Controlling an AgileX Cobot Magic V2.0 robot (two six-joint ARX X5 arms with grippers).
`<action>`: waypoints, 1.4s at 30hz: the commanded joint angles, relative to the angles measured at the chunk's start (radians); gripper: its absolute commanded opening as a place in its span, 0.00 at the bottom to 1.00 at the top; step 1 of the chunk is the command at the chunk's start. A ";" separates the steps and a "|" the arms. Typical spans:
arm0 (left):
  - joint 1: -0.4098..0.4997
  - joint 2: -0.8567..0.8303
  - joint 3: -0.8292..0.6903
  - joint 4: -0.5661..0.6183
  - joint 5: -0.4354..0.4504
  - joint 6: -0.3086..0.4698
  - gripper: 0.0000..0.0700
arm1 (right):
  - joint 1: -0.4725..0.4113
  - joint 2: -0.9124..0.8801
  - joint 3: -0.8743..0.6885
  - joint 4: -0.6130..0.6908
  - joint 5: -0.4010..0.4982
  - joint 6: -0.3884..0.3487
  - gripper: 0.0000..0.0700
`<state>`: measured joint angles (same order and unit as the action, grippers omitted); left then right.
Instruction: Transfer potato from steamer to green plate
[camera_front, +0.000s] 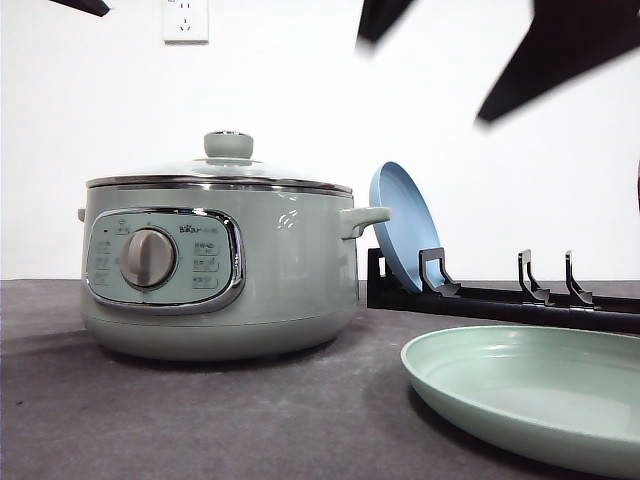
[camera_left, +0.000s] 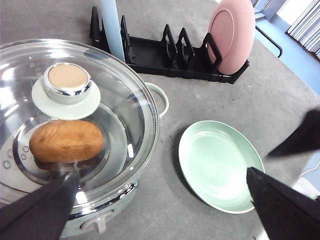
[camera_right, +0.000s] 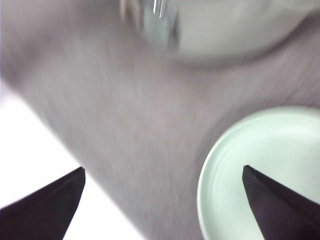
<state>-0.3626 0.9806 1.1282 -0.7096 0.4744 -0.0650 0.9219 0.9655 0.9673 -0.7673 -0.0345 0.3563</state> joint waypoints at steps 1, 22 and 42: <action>-0.004 0.003 0.024 0.001 0.005 0.013 1.00 | -0.018 -0.036 0.020 0.006 -0.002 0.021 0.91; -0.004 0.003 0.024 -0.009 0.005 0.013 1.00 | -0.258 -0.380 0.022 0.004 -0.026 -0.100 0.89; -0.004 0.003 0.025 -0.003 0.005 0.017 1.00 | -0.258 -0.379 0.022 0.026 -0.124 -0.099 0.89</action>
<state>-0.3626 0.9806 1.1282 -0.7234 0.4744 -0.0647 0.6590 0.5823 0.9726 -0.7582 -0.1574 0.2657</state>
